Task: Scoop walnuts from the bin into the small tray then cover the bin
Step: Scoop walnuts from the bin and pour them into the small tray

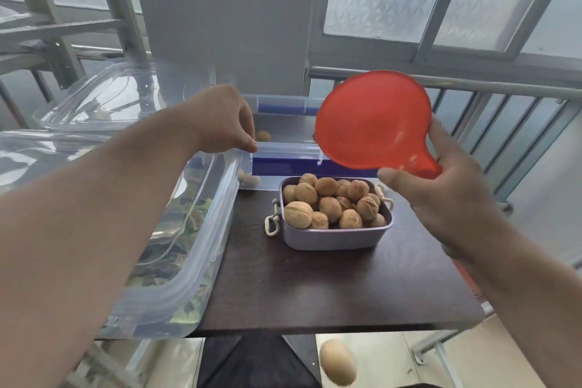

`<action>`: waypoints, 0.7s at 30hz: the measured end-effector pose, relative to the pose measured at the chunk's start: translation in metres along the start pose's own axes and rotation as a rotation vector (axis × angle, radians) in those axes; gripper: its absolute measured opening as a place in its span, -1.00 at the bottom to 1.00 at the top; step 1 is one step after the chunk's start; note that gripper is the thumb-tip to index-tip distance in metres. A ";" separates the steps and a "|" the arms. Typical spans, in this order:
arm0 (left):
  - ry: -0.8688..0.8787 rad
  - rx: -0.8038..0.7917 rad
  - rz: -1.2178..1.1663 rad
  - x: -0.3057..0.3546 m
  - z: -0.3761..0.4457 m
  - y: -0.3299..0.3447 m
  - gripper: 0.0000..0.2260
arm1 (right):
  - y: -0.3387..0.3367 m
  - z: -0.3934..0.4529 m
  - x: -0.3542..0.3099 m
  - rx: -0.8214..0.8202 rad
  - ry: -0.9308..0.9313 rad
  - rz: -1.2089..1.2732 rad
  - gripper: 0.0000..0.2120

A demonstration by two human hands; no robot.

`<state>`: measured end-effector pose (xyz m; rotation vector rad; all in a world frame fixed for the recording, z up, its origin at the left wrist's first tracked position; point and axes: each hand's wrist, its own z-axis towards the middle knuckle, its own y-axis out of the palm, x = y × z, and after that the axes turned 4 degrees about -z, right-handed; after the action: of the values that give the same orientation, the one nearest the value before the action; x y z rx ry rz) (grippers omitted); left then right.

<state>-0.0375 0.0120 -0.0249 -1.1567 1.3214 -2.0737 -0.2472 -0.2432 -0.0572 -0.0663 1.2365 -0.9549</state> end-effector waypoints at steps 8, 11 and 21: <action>-0.005 -0.004 0.006 0.001 -0.001 -0.001 -0.90 | 0.005 0.078 -0.024 -0.340 0.550 0.423 -0.86; -0.008 -0.002 -0.008 0.000 -0.001 -0.002 -0.92 | 0.015 0.104 -0.032 -0.440 0.585 0.346 -0.88; -0.031 0.009 -0.036 -0.006 0.004 0.001 -0.92 | 0.044 0.165 -0.021 -0.259 0.376 -0.203 -0.74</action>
<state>-0.0307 0.0142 -0.0274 -1.2122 1.2845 -2.0771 -0.0870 -0.2742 -0.0021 -0.2279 1.7230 -1.0058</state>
